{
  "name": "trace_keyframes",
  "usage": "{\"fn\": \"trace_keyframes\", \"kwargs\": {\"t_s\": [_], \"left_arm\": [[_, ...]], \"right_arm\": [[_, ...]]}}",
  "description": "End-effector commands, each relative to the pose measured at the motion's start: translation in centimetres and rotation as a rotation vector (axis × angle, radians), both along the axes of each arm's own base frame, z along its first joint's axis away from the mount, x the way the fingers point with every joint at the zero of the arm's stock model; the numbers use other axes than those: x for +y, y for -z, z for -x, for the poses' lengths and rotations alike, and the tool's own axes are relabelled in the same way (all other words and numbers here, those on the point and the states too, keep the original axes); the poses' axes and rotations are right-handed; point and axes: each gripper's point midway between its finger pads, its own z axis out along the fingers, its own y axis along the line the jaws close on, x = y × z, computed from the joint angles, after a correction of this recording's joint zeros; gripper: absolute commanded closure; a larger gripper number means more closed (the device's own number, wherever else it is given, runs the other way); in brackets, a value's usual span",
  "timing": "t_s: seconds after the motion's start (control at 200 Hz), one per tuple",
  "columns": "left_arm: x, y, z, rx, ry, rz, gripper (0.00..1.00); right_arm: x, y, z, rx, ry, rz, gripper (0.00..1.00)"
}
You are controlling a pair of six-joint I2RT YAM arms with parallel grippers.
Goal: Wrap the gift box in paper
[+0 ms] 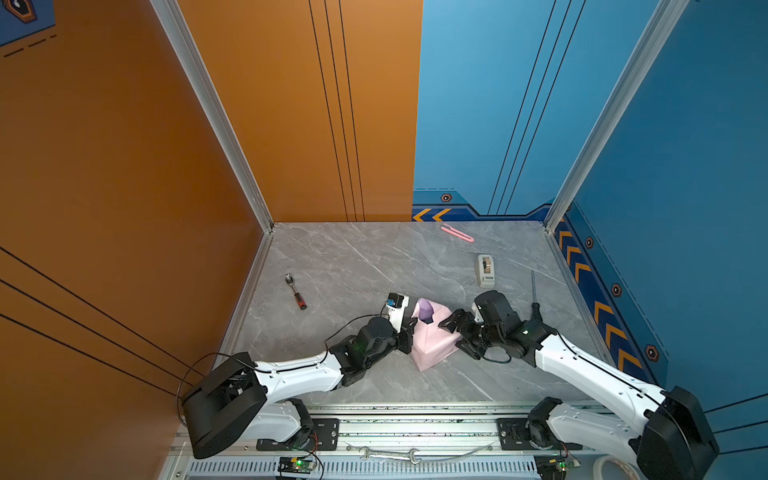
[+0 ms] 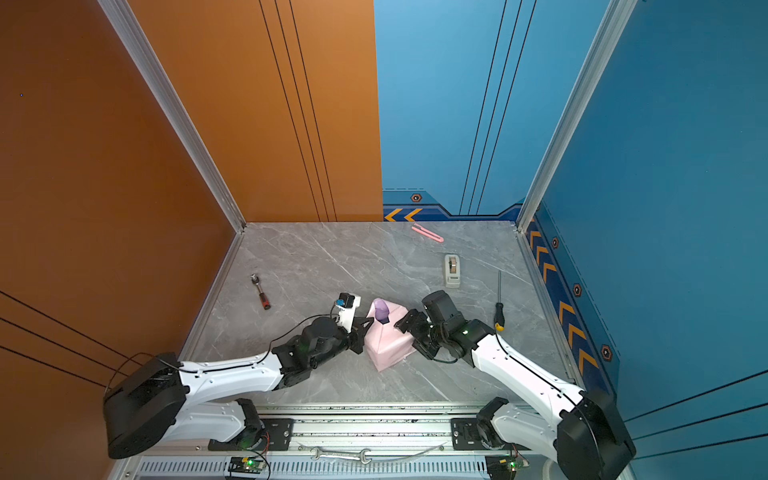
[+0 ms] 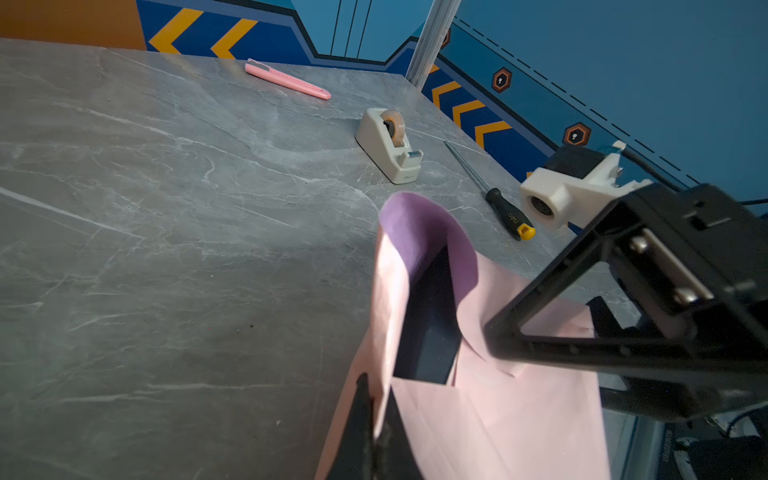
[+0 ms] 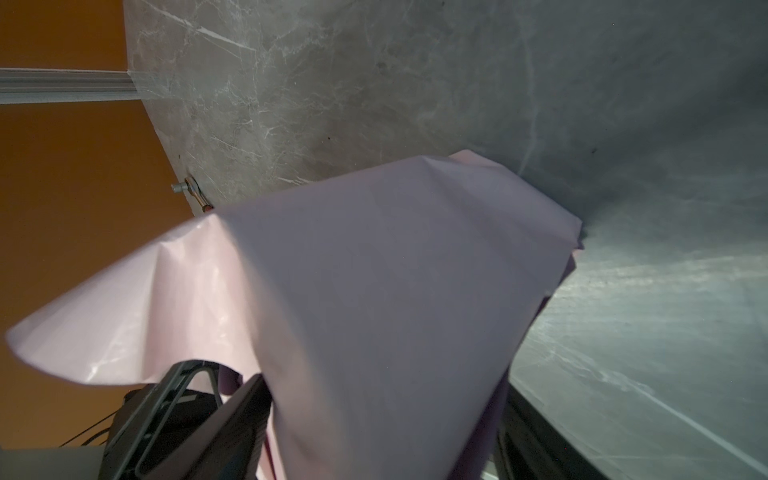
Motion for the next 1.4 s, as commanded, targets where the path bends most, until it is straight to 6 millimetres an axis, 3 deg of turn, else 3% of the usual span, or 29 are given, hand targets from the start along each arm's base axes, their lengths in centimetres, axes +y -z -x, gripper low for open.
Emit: {"fn": "trace_keyframes", "kwargs": {"t_s": [0.0, 0.155, 0.431, 0.626, 0.746, 1.001, 1.392], "left_arm": [[1.1, -1.0, -0.4, -0.045, -0.084, 0.014, 0.96], [2.7, -1.2, -0.7, -0.049, -0.139, -0.004, 0.74], [5.3, -1.9, -1.1, -0.035, -0.166, 0.027, 0.48], [7.2, -1.9, 0.3, -0.026, -0.163, 0.082, 0.32], [8.0, -1.7, 1.8, -0.035, -0.135, 0.108, 0.28], [5.0, -0.8, 5.1, -0.070, 0.113, 0.043, 0.24], [0.7, -2.3, 2.7, -0.040, 0.142, 0.117, 0.22]], "right_arm": [[0.4, -0.3, -2.3, -0.063, -0.010, 0.030, 0.19], [1.5, -0.4, -2.9, -0.063, -0.081, 0.048, 0.21], [1.2, 0.9, -2.5, -0.035, -0.103, 0.067, 0.22], [1.0, 1.1, -2.4, -0.024, -0.114, 0.065, 0.22], [0.9, 1.3, -2.4, -0.023, -0.118, 0.067, 0.22], [1.0, 1.4, -2.3, -0.019, -0.124, 0.064, 0.23], [1.2, 1.6, -2.1, -0.017, -0.138, 0.051, 0.22]]}}
